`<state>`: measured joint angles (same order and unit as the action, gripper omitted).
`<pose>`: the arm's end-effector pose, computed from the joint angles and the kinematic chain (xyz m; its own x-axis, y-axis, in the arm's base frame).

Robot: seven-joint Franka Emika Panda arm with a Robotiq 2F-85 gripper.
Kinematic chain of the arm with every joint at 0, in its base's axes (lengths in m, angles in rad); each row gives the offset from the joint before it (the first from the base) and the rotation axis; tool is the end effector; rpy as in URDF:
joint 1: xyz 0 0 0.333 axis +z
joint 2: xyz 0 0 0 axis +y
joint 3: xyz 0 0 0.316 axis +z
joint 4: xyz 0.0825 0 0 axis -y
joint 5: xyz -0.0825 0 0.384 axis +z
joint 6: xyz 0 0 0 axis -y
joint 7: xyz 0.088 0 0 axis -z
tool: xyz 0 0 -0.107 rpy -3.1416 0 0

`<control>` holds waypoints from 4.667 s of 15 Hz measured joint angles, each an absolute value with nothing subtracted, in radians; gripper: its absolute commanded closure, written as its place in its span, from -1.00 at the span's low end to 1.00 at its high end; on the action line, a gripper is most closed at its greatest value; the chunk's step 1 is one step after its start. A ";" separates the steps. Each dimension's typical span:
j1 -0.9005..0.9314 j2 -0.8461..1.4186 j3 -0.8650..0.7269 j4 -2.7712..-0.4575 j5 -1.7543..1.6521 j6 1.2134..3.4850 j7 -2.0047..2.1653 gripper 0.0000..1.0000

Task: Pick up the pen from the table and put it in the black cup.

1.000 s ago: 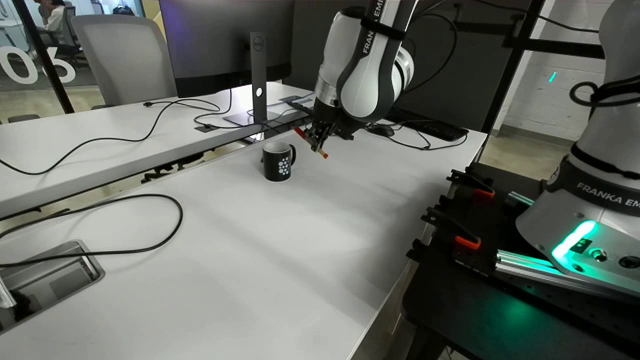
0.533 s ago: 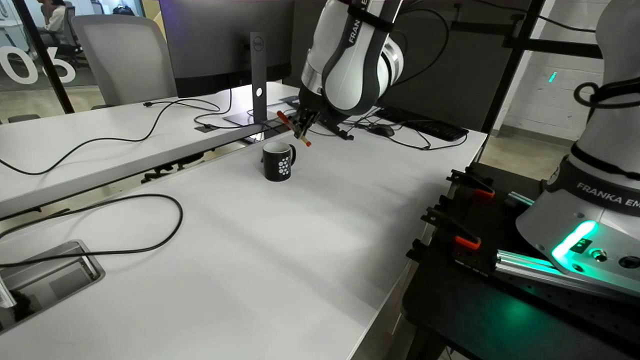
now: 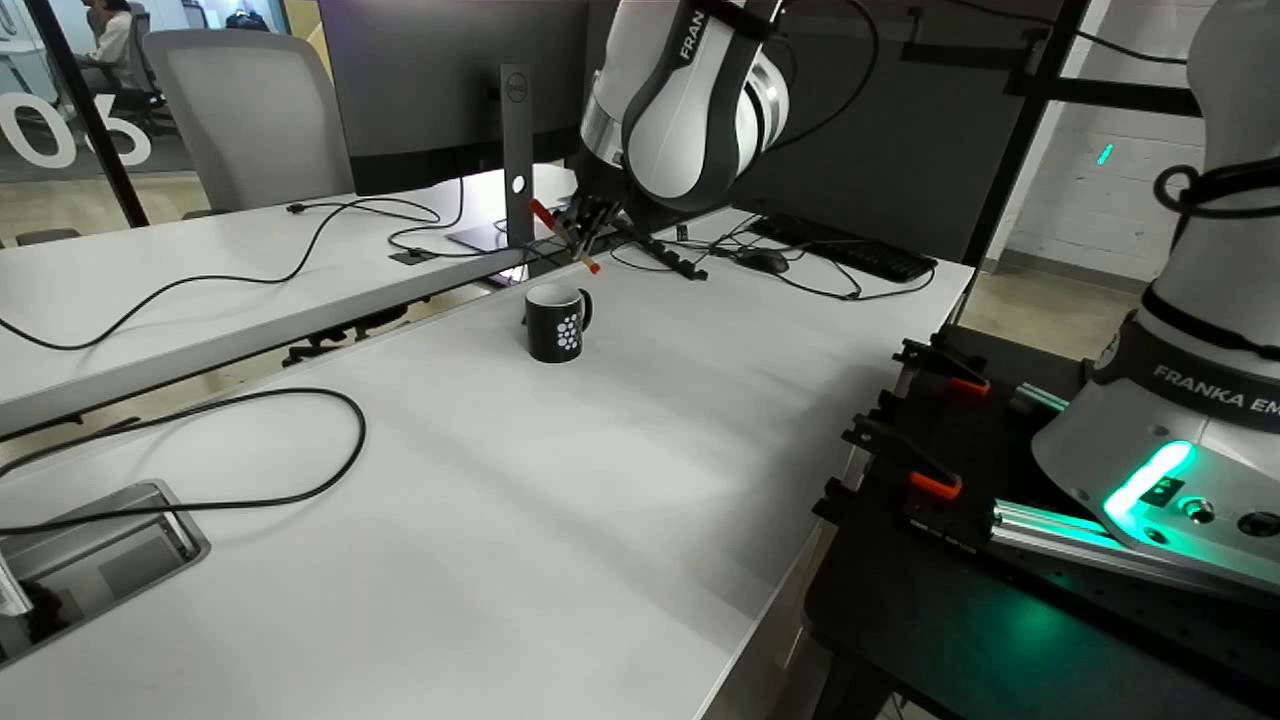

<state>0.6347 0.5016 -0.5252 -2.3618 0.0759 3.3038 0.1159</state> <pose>0.5423 0.0488 0.2020 0.8611 0.0717 0.5033 -0.0107 -0.9872 0.1589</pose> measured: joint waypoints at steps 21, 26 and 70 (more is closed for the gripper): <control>0.515 0.521 -0.390 -2.385 0.215 3.466 -0.011 0.93; 0.486 0.506 -0.354 -2.356 0.202 3.463 -0.063 0.93; 0.286 0.633 -0.197 -2.033 0.159 3.452 -0.035 0.93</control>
